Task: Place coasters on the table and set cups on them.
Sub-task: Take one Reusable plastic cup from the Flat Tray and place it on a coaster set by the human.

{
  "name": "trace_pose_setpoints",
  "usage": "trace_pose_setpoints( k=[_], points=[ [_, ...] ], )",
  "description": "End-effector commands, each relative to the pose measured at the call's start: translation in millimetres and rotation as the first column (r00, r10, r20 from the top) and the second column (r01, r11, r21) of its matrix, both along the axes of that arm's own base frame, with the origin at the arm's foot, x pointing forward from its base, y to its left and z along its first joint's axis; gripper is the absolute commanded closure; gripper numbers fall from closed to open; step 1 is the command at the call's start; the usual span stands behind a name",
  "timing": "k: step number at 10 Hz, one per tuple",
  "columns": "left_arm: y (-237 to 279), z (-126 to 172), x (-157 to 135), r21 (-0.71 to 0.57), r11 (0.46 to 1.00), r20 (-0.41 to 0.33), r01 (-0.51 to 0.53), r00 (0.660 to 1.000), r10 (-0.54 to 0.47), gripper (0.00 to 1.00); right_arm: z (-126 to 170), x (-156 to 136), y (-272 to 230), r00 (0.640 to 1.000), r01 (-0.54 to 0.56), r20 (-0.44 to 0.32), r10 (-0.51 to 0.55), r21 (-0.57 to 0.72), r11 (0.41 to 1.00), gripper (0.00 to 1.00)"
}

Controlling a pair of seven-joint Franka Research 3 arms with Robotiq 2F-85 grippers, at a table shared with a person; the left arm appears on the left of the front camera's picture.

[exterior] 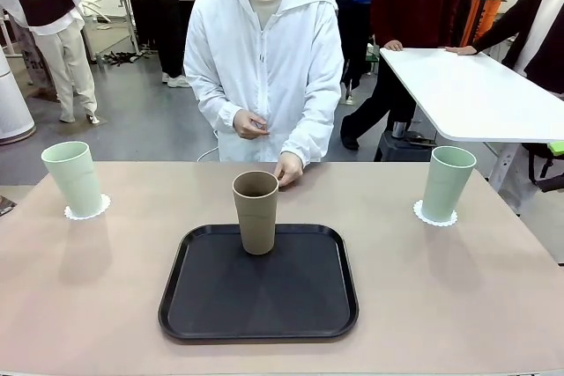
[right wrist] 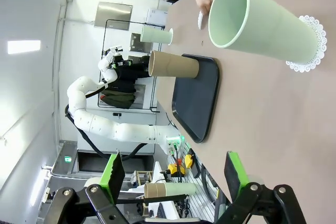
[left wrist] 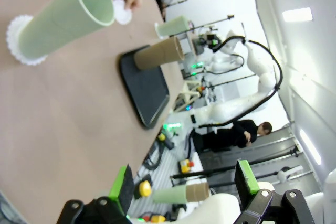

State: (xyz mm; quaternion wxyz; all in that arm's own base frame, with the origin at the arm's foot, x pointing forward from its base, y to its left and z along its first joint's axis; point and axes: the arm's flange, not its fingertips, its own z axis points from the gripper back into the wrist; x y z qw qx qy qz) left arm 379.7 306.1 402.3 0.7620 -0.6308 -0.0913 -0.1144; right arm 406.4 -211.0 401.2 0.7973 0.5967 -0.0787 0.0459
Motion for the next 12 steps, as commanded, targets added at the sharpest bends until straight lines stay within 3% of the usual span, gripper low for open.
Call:
trace_pose_setpoints(
  k=[1,12],
  points=[
    [0.3,2.3,-0.5,0.008,1.0,-0.004,-0.003,1.0,0.003,0.0,1.6,0.3,-0.7,1.0,0.004,-0.005,-0.004,-0.002,1.0,0.0],
    [0.3,2.3,-0.5,0.008,1.0,-0.004,-0.003,1.0,0.003,0.0,1.6,0.3,-0.7,1.0,0.004,-0.005,-0.004,-0.002,1.0,0.0]
  ],
)
